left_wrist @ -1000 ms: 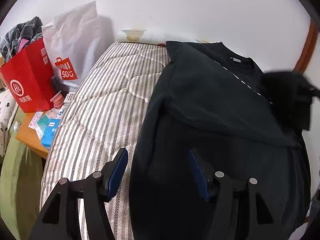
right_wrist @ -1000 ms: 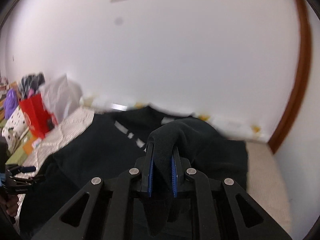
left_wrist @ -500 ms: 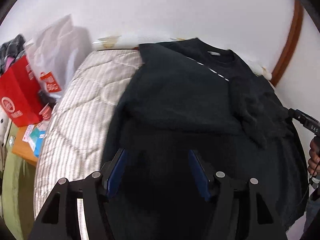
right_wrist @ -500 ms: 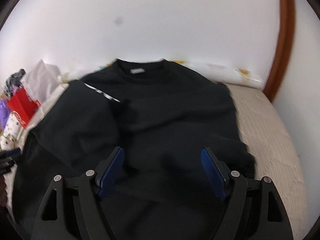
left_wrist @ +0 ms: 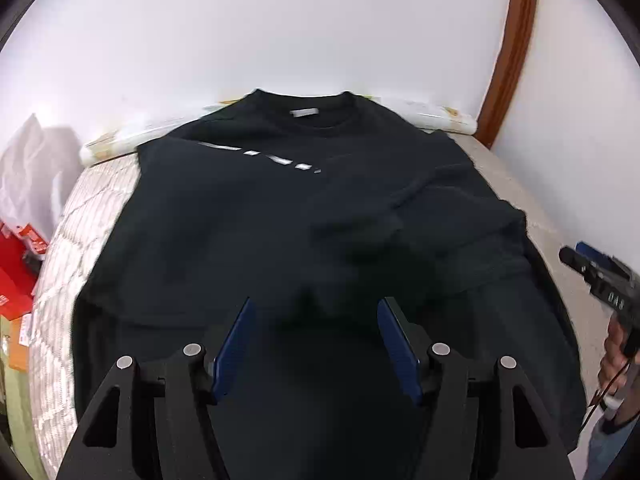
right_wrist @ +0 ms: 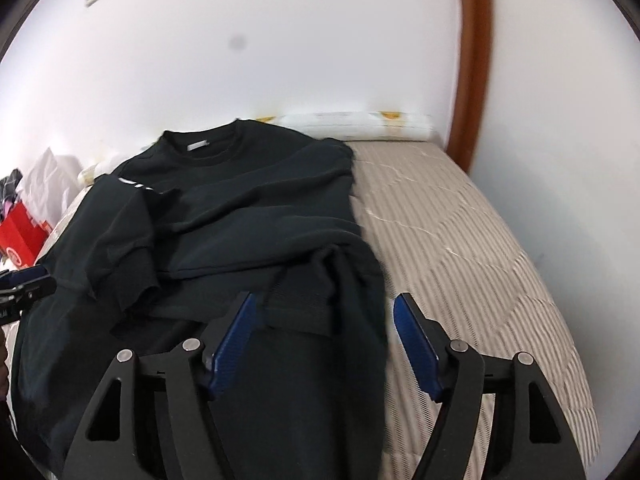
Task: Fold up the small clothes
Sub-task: 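Release the sleeve and withdraw the right gripper from the sweatshirt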
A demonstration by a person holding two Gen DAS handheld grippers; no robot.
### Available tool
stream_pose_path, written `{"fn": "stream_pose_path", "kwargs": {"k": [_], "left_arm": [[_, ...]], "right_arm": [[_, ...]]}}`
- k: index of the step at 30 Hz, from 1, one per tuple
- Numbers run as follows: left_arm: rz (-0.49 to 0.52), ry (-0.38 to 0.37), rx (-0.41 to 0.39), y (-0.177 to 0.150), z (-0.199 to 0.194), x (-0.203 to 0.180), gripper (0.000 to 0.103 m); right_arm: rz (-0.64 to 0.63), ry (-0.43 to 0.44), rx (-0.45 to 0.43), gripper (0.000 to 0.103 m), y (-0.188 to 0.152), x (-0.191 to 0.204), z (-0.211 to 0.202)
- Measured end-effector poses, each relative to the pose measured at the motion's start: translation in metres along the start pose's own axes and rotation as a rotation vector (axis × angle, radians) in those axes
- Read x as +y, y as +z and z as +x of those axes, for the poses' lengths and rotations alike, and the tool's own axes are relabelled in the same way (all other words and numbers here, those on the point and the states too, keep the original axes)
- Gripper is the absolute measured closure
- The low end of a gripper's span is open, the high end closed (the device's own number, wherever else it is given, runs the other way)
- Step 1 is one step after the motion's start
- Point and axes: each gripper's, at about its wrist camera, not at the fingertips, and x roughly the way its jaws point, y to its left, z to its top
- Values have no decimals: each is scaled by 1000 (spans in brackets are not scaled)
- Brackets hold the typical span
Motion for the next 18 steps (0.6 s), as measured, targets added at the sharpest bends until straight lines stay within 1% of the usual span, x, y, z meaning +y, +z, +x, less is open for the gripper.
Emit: {"fn": "stream_pose_path", "kwargs": {"k": [2, 4, 6, 11, 13, 15, 18], "left_arm": [[5, 6, -1, 6, 5, -12, 42], [0, 6, 2, 9, 9, -20, 42], [-6, -6, 11, 13, 16, -28, 42], [29, 5, 15, 18, 31, -51, 42], [45, -7, 13, 18, 36, -59, 41], [73, -28, 14, 17, 42, -67, 36], [105, -20, 40, 13, 58, -80, 35]], "right_arm": [[12, -14, -6, 38, -4, -10, -5], [22, -16, -3, 44, -7, -17, -9], [29, -12, 3, 46, -12, -25, -10], [25, -12, -5, 47, -21, -35, -13], [23, -5, -4, 47, -23, -37, -14], [18, 1, -8, 47, -26, -39, -16], [33, 4, -8, 47, -30, -43, -17]]}}
